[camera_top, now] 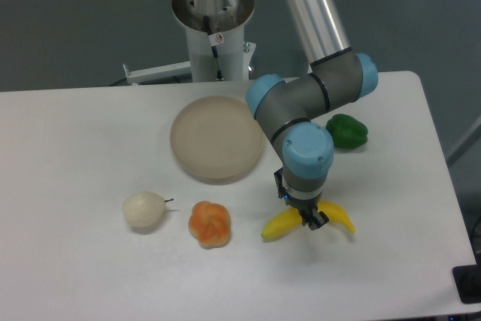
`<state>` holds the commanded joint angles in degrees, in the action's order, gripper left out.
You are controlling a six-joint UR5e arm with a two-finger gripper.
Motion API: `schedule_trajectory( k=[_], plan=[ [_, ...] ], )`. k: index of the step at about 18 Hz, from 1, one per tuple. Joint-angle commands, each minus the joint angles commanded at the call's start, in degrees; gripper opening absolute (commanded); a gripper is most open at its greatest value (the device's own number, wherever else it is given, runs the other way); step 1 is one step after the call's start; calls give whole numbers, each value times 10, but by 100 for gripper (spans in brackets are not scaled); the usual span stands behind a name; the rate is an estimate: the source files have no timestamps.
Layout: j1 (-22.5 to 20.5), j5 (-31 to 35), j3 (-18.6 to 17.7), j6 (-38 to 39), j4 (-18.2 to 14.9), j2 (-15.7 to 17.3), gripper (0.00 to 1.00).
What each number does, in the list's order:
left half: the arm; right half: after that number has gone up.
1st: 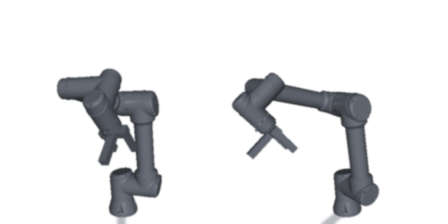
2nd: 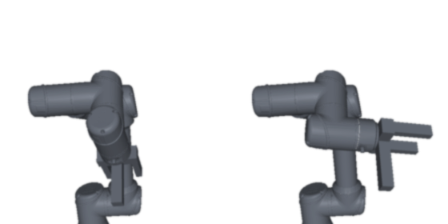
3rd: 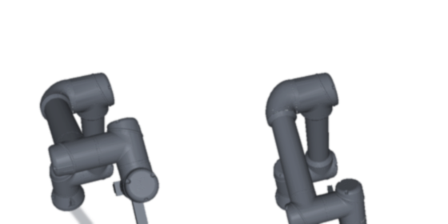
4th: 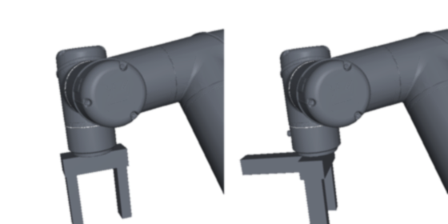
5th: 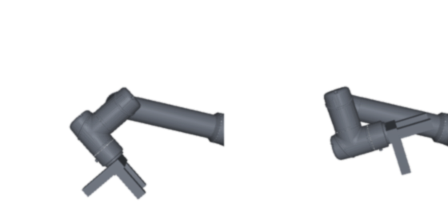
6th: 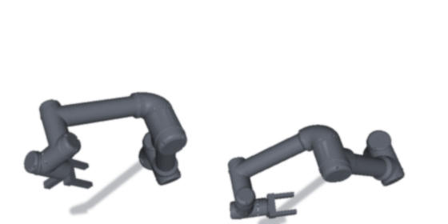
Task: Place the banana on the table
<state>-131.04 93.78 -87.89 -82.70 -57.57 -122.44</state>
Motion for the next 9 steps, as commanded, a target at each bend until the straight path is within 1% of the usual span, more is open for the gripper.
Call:
schedule_trajectory(
  k=[3, 6, 7, 8, 9],
  plan=[
    [-26, -5, 8, -14, 2, 8, 100],
    [-59, -6, 23, -58, -10, 12, 100],
    [-75, -6, 27, -72, -18, 13, 100],
    [-87, -9, 41, -83, -35, 13, 100],
    [-99, -14, 65, -93, -63, 12, 100]
  ],
)
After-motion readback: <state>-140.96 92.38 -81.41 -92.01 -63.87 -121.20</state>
